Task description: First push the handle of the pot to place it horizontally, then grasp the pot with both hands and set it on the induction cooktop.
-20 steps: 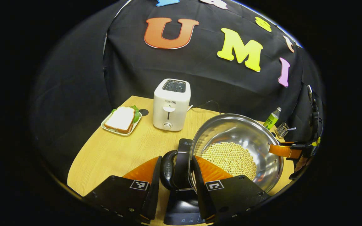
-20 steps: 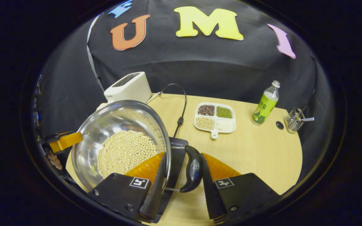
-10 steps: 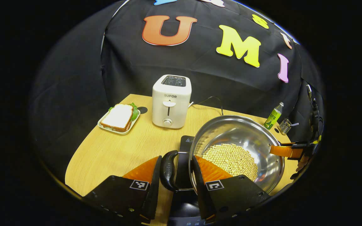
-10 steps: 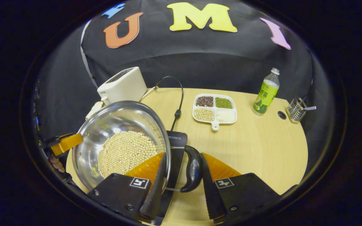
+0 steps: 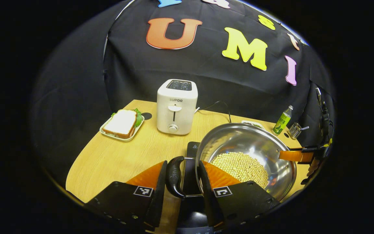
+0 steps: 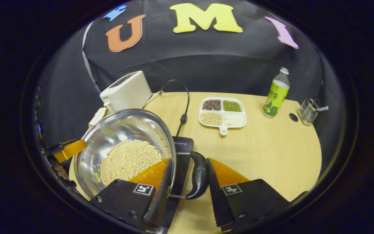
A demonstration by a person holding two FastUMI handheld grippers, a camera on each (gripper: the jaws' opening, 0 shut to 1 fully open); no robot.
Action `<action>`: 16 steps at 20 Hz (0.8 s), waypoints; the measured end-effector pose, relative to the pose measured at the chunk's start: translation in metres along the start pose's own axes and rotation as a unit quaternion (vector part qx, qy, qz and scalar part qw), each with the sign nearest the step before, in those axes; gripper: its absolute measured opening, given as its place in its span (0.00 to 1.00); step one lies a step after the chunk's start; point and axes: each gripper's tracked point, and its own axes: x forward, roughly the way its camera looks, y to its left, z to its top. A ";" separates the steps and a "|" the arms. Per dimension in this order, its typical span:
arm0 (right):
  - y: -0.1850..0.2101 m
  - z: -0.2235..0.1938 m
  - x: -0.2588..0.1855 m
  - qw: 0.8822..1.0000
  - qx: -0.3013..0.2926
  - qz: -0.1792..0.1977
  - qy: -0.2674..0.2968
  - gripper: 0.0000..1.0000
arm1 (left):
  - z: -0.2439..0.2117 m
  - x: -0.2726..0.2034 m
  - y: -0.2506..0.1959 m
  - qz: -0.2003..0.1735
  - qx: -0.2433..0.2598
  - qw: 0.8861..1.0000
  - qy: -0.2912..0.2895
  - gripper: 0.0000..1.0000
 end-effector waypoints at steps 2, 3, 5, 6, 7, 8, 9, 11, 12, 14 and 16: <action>0.000 0.001 0.001 1.000 0.001 0.004 -0.007 0.63 | 0.000 0.000 -0.001 0.000 0.006 1.000 -0.004 0.46; 0.000 0.002 0.001 1.000 0.000 0.004 -0.010 0.63 | 0.001 0.000 0.000 0.003 0.010 1.000 -0.007 0.58; -0.001 0.002 0.003 1.000 0.003 0.006 -0.017 0.65 | -0.001 0.000 0.004 0.016 0.025 1.000 -0.009 0.61; -0.001 0.003 0.003 1.000 0.006 0.008 -0.022 0.65 | -0.001 0.000 0.005 0.019 0.031 0.999 -0.012 0.64; -0.001 0.004 0.003 0.999 0.010 0.011 -0.028 0.66 | -0.002 -0.001 0.006 0.022 0.033 0.999 -0.014 0.63; -0.001 0.005 0.003 0.999 0.013 0.016 -0.037 0.67 | -0.003 0.001 0.006 0.022 0.035 0.999 -0.015 0.63; -0.004 0.006 0.001 0.999 0.014 0.014 -0.047 0.66 | -0.003 0.001 0.006 0.023 0.032 0.999 -0.016 0.83; -0.006 0.016 -0.001 0.997 0.012 0.019 -0.078 0.76 | -0.001 -0.001 0.006 0.024 0.034 0.999 -0.026 0.93; -0.007 0.019 -0.004 0.996 0.013 0.022 -0.090 0.78 | 0.003 -0.003 0.005 0.025 0.036 0.998 -0.035 0.92; -0.007 0.022 -0.012 0.993 0.014 0.033 -0.109 0.82 | 0.008 -0.007 0.001 0.020 0.034 0.998 -0.048 0.93; -0.008 0.025 -0.024 0.991 0.021 0.044 -0.128 0.88 | 0.017 -0.017 0.000 0.023 0.026 0.997 -0.065 0.94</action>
